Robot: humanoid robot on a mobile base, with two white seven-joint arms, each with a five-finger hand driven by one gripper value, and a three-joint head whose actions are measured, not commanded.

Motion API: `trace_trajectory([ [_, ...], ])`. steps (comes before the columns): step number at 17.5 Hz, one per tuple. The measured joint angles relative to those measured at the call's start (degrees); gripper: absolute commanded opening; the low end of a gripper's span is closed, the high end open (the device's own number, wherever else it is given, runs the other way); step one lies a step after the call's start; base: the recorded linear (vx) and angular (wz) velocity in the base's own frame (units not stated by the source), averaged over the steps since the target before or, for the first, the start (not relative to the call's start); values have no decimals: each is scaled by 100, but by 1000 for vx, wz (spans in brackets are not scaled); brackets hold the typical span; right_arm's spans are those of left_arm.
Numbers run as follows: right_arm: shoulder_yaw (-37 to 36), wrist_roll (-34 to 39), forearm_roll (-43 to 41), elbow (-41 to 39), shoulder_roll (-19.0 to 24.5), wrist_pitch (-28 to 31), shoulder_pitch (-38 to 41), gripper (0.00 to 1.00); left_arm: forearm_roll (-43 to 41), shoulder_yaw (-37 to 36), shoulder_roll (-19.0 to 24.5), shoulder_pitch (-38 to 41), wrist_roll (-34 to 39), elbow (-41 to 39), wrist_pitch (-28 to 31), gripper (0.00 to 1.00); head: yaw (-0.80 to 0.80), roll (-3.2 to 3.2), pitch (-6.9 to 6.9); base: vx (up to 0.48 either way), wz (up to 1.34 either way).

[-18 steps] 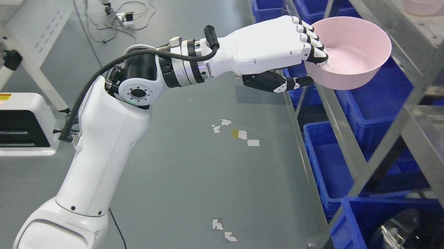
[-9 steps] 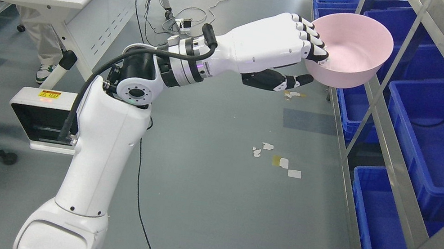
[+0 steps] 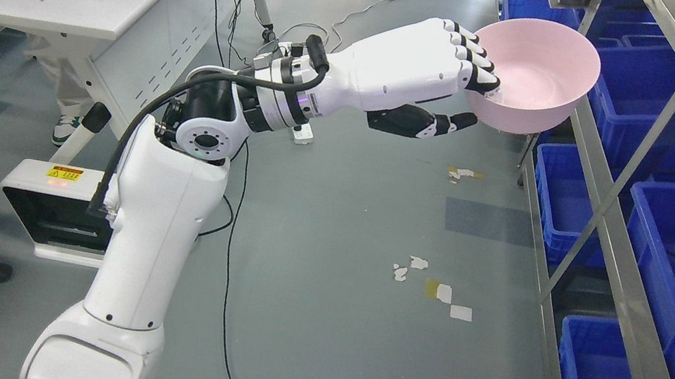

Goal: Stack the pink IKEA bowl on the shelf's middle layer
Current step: 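Hold the pink bowl raised in the left hand while the robot turns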

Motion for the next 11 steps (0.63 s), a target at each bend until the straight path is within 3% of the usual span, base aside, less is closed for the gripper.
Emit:
trace_trajectory([
  [11,0,0,0,0,0,0,-1,100,17,2,0,1,-2,-10,0,6,0,0,0,326,44],
])
